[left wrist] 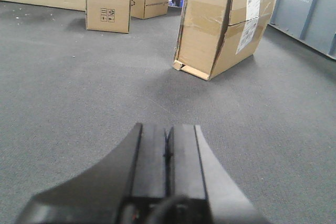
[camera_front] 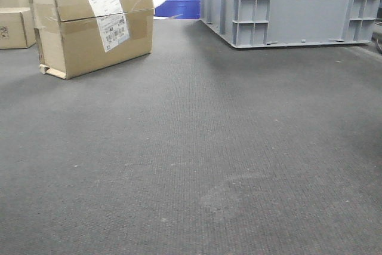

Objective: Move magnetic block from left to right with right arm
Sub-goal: 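Hold the base still at the new table with the cube gripped, then lower the held red cube onto the carpet with the right gripper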

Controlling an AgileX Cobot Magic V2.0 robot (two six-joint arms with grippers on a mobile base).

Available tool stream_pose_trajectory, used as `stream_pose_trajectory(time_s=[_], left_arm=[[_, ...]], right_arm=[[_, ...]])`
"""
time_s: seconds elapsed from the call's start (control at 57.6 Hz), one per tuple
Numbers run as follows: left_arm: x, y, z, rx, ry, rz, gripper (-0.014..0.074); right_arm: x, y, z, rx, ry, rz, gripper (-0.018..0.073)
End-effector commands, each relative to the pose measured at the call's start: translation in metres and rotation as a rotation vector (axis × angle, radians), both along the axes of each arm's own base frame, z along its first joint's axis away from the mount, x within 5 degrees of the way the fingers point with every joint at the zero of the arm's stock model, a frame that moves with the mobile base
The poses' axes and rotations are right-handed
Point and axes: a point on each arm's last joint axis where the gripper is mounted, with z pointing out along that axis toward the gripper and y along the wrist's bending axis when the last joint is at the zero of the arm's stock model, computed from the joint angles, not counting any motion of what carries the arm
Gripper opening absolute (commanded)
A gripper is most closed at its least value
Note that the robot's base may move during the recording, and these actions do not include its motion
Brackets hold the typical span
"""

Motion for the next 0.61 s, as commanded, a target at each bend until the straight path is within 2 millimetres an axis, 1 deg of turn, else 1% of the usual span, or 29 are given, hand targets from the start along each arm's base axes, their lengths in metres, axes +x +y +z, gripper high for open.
stream_pose_trajectory(time_s=[0.0, 0.122, 0.313, 0.469, 0.486, 0.521, 0.59], left_arm=[[-0.001, 0.001, 0.005, -0.012, -0.083, 0.009, -0.0126], [-0.001, 0.001, 0.005, -0.012, -0.083, 0.009, -0.0126], [-0.001, 0.001, 0.005, -0.012, -0.083, 0.009, -0.0126], [-0.001, 0.001, 0.005, -0.012, -0.083, 0.009, -0.0126], [-0.001, 0.001, 0.005, -0.012, -0.083, 0.009, -0.0126], [-0.001, 0.001, 0.005, -0.012, -0.083, 0.009, -0.0126], [-0.001, 0.001, 0.005, -0.012, -0.083, 0.009, -0.0126]], right_arm=[[0.013, 0.008, 0.009, 0.000, -0.023, 0.045, 0.0297], [0.021, 0.021, -0.001, -0.006, 0.083, 0.124, 0.0297], [0.030, 0.051, -0.008, 0.047, 0.267, 0.220, 0.0297], [0.040, 0.080, -0.007, 0.109, 0.445, 0.241, 0.0297], [0.042, 0.083, -0.010, 0.122, 0.489, 0.224, 0.0297], [0.044, 0.090, -0.009, 0.129, 0.517, 0.229, 0.0297], [0.050, 0.106, -0.013, 0.141, 0.620, 0.211, 0.0297]])
